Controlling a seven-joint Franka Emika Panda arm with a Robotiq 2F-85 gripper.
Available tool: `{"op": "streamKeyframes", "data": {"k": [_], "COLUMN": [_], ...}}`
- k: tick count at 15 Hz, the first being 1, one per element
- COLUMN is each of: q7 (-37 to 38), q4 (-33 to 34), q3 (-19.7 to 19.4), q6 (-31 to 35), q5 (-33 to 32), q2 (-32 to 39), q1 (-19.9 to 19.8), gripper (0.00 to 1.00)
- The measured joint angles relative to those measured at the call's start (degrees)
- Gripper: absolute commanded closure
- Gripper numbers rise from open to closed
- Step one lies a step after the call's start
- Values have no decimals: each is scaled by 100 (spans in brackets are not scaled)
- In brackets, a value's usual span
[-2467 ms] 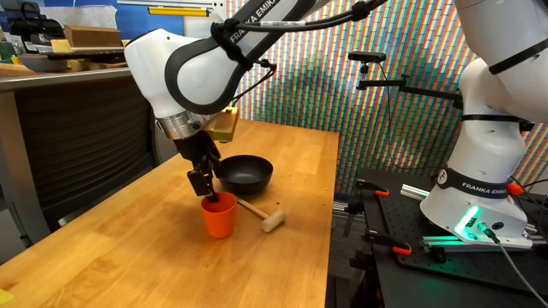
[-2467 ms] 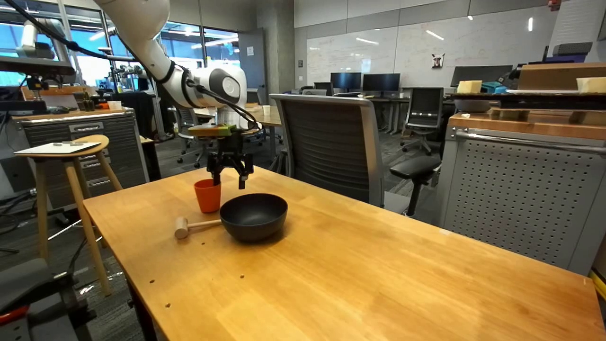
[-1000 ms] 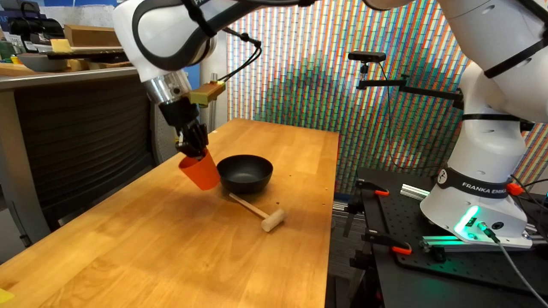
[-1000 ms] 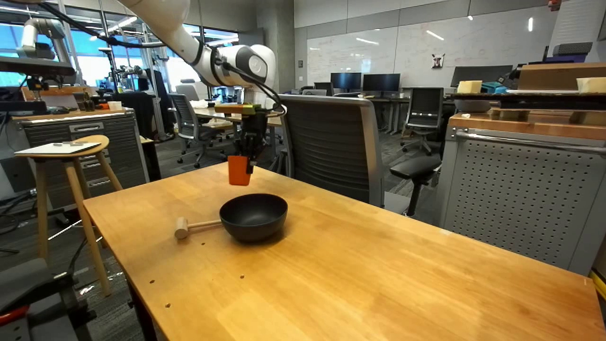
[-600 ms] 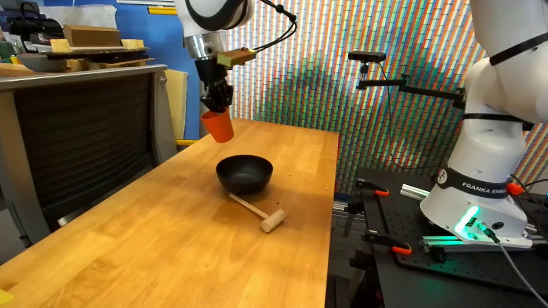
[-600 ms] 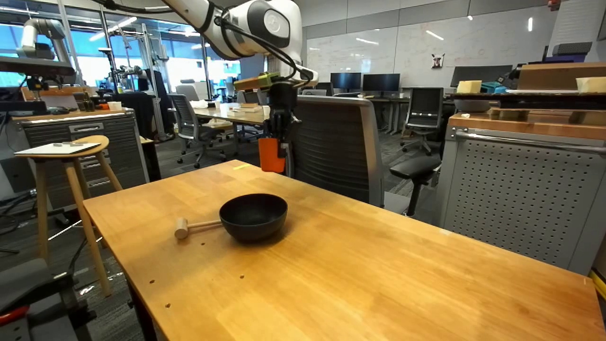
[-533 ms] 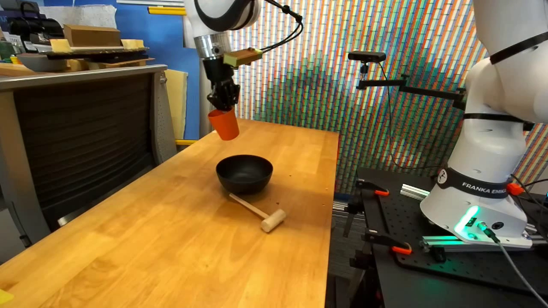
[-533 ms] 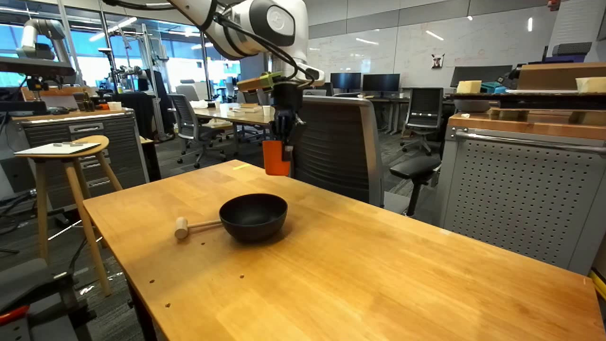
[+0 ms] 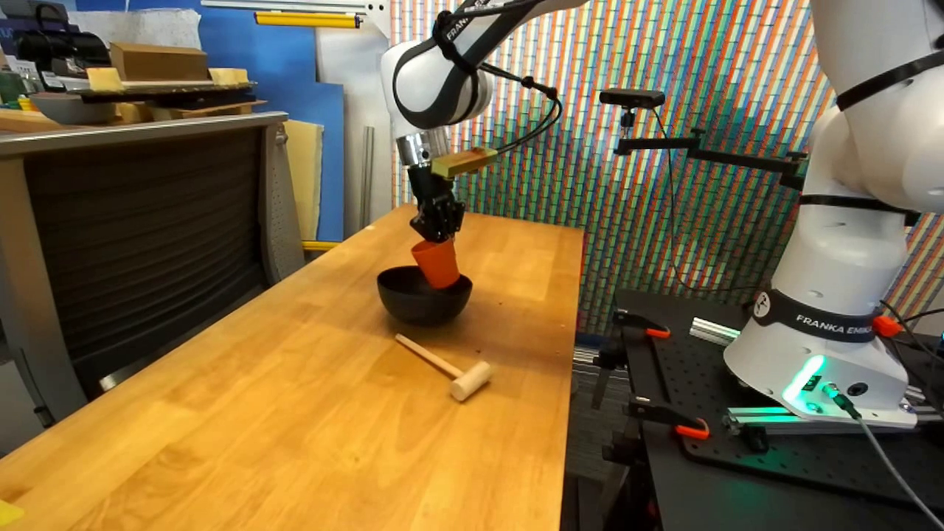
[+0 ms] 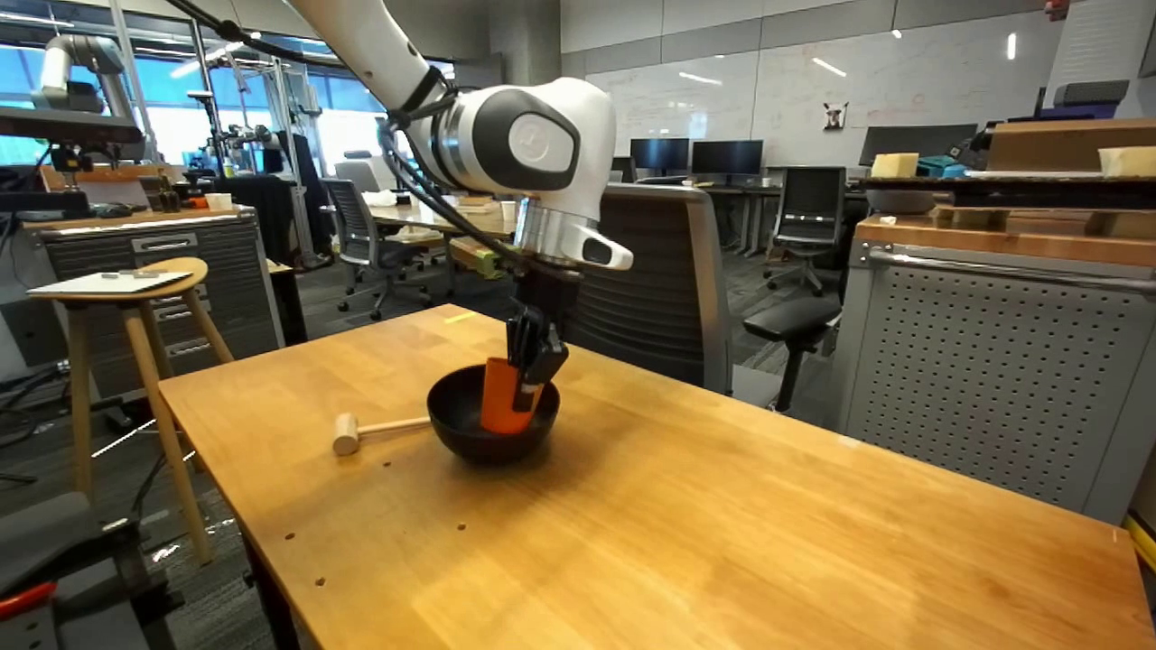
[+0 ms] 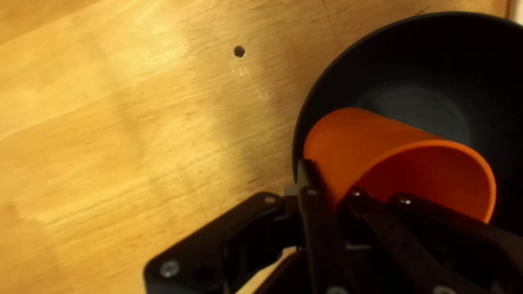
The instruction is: Put the cup in the bowl
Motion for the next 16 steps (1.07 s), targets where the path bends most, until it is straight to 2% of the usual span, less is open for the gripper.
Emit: {"op": "streamKeyframes", "data": {"k": [4, 5, 6, 12, 15, 16], "q7": [-3, -3, -5, -9, 114, 211], "q4": [-127, -150, -169, -468, -861, -1004], "q3": [228, 281, 329, 350, 105, 8], "q6": [265, 327, 392, 1131, 1478, 1507], "q5": [328, 372, 411, 351, -217, -497], "q2": [138, 141, 141, -25, -622, -901], "q1": [37, 50, 62, 180, 315, 367], "gripper": [95, 78, 68, 22, 1, 0]}}
